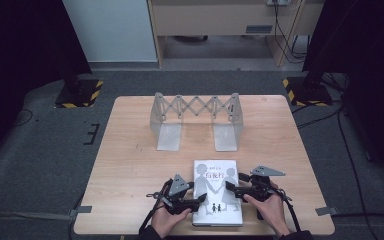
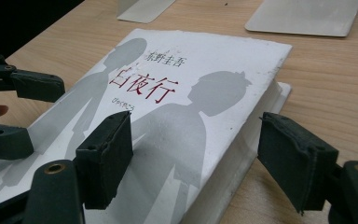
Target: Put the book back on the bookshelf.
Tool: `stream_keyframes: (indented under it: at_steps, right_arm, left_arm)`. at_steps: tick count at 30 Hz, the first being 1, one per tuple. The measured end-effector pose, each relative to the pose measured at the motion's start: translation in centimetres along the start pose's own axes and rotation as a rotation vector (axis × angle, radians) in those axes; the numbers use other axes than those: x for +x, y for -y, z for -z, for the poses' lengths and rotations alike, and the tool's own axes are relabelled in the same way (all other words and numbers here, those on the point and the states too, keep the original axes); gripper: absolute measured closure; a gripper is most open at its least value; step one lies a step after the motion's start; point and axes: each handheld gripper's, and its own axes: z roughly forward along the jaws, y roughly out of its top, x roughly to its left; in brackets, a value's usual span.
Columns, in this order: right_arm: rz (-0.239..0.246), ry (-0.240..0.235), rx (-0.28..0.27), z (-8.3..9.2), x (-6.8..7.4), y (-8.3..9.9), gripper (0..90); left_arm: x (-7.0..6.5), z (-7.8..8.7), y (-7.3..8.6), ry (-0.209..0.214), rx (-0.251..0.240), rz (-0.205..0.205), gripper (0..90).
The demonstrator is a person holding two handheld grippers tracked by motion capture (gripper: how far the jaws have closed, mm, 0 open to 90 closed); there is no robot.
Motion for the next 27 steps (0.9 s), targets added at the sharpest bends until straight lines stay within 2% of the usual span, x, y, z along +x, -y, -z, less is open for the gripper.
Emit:
stream_keyframes:
  at_steps: [2,5,10,12,13,14,16,19,21,23,25,27]
  right_arm:
    - [-0.016,-0.014,-0.001,-0.3,0.0,0.0,26.2]
    - [0.001,-0.026,0.001,-0.5,0.2,0.0,27.4]
    - [0.009,-0.02,0.011,-0.4,0.5,-0.3,27.5]
    - [0.027,-0.016,0.003,-0.2,0.6,-0.5,29.0]
    - [0.055,-0.018,-0.035,0.3,0.7,-0.9,31.6]
    - [0.055,-0.018,-0.035,0.3,0.7,-0.9,31.6]
    - [0.05,-0.045,-0.097,1.0,1.2,-1.6,31.1]
    - [0.057,-0.074,-0.119,1.1,1.7,-2.0,33.4]
    - [0.058,-0.076,-0.118,1.1,1.7,-2.1,35.5]
    - [0.06,-0.093,-0.094,1.0,1.9,-2.0,38.9]
    - [0.068,-0.083,-0.069,0.9,1.9,-1.8,41.5]
    - [0.043,-0.094,-0.052,0.8,1.6,-1.5,43.1]
  left_arm:
    - [0.1,0.0,0.0,0.006,0.002,0.004,34.7]
    - [0.2,0.0,0.0,0.009,0.004,0.004,34.3]
    - [0.3,0.0,0.0,0.014,-0.001,0.014,33.7]
    - [0.3,0.0,0.0,0.016,-0.007,0.019,31.7]
    - [0.4,0.1,0.0,0.016,-0.01,0.02,30.8]
    - [0.5,0.2,0.0,0.014,-0.014,0.023,30.8]
    - [0.6,0.5,-0.1,0.011,-0.014,0.019,28.8]
    - [1.1,0.9,-0.1,-0.002,-0.013,0.025,28.7]
    - [1.2,0.9,-0.1,-0.006,-0.015,0.029,28.9]
    - [1.4,1.0,0.0,-0.013,-0.01,0.029,28.7]
    - [1.7,1.2,0.0,-0.021,-0.009,0.036,28.7]
    - [1.9,1.3,0.0,-0.024,-0.018,0.046,28.7]
